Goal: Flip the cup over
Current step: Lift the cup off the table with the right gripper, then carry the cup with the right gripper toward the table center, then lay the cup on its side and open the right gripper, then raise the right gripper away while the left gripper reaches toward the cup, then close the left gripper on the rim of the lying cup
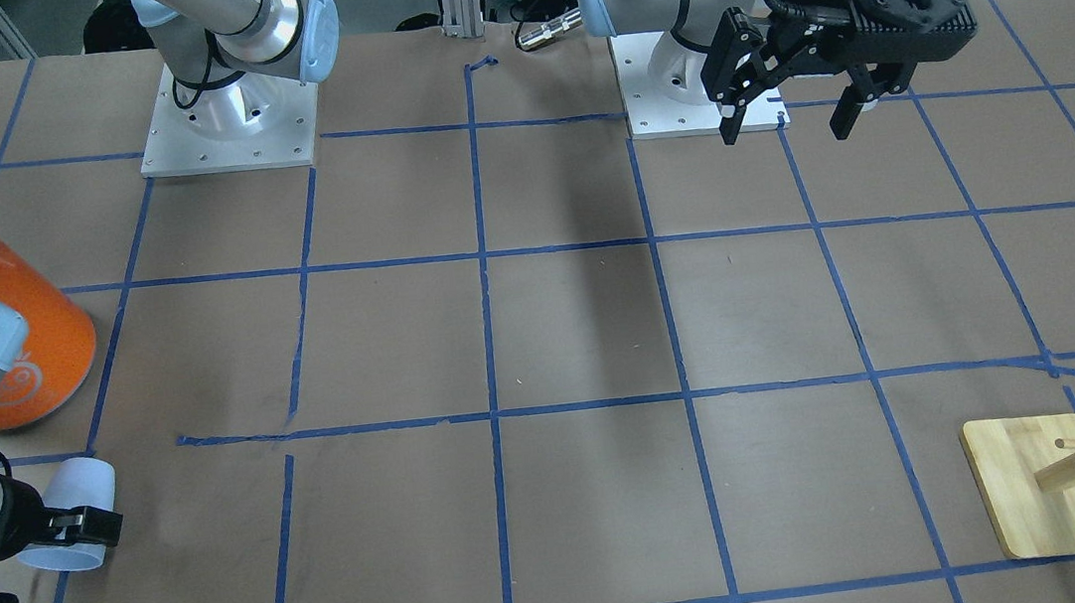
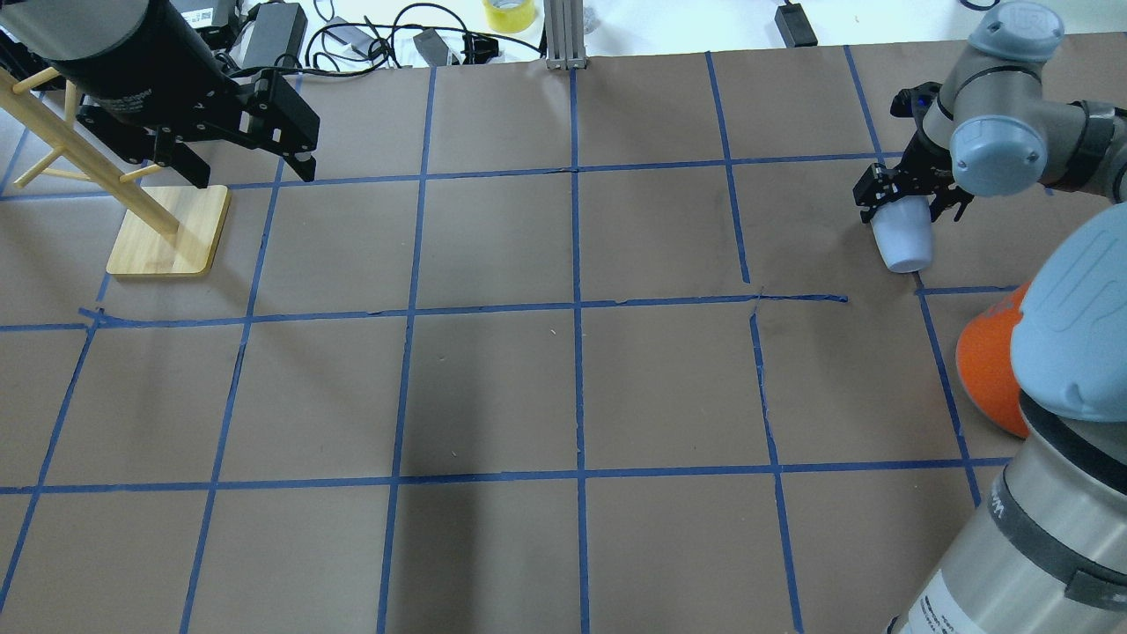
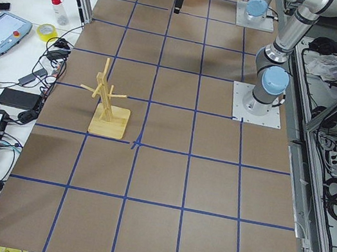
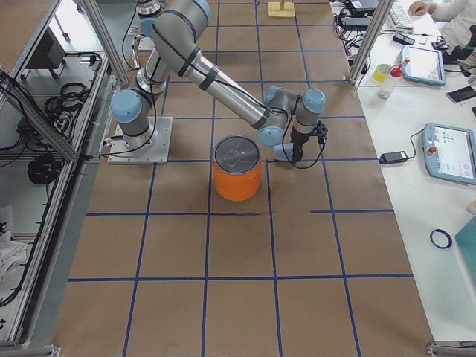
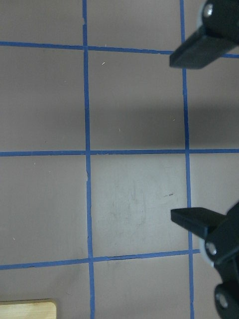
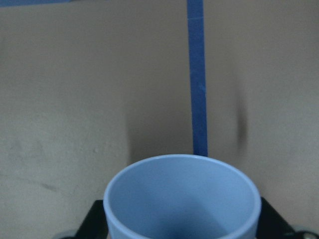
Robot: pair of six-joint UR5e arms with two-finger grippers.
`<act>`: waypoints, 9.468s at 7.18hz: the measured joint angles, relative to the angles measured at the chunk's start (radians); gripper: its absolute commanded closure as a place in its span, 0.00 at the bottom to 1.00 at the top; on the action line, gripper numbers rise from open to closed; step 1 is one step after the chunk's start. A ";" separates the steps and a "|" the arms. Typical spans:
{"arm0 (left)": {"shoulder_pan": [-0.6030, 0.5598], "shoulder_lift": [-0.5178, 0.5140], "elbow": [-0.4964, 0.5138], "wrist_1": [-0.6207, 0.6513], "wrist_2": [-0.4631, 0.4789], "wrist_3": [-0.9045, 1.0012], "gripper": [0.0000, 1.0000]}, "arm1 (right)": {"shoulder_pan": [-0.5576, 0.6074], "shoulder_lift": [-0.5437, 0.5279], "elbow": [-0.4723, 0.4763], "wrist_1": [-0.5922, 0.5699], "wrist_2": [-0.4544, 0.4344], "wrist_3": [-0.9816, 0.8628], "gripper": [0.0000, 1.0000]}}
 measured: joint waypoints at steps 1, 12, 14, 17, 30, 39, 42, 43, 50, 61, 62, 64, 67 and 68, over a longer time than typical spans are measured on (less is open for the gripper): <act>0.000 0.000 0.000 0.000 0.000 0.000 0.00 | 0.000 0.000 0.002 -0.005 0.000 -0.001 0.02; 0.000 0.000 0.000 0.000 0.000 0.000 0.00 | 0.001 -0.033 0.023 -0.017 -0.004 -0.039 0.99; 0.000 0.000 0.000 0.000 0.000 0.000 0.00 | 0.013 -0.078 0.024 0.040 0.011 -0.111 0.92; 0.000 0.000 0.000 0.000 0.000 0.000 0.00 | 0.121 -0.168 0.045 0.097 0.075 -0.267 1.00; 0.000 0.000 0.000 0.000 0.000 0.000 0.00 | 0.745 -0.115 0.103 -0.197 0.080 -0.885 1.00; 0.000 0.000 0.000 -0.001 0.000 0.000 0.00 | 0.800 -0.012 0.056 -0.272 0.074 -0.864 1.00; 0.000 0.000 0.000 -0.001 0.000 0.000 0.00 | 0.801 0.003 0.058 -0.280 0.079 -0.841 0.82; 0.000 0.000 0.000 0.000 0.000 0.000 0.00 | 0.801 0.009 0.058 -0.283 0.083 -0.836 0.63; 0.000 0.000 0.000 0.000 0.000 0.000 0.00 | 0.801 0.005 0.053 -0.276 0.140 -0.770 0.00; 0.013 -0.132 -0.179 0.246 -0.075 0.040 0.00 | 0.516 -0.414 0.047 0.227 0.124 -0.331 0.00; 0.014 -0.164 -0.197 0.260 -0.134 0.044 0.00 | 0.485 -0.457 0.048 0.275 0.119 -0.281 0.00; 0.017 -0.236 -0.214 0.271 -0.297 0.097 0.00 | 0.424 -0.531 0.048 0.396 0.112 -0.169 0.00; 0.047 -0.358 -0.216 0.304 -0.490 0.139 0.00 | 0.384 -0.615 0.046 0.469 0.035 0.039 0.00; 0.056 -0.396 -0.216 0.308 -0.577 0.143 0.00 | 0.380 -0.634 0.046 0.481 0.026 0.110 0.00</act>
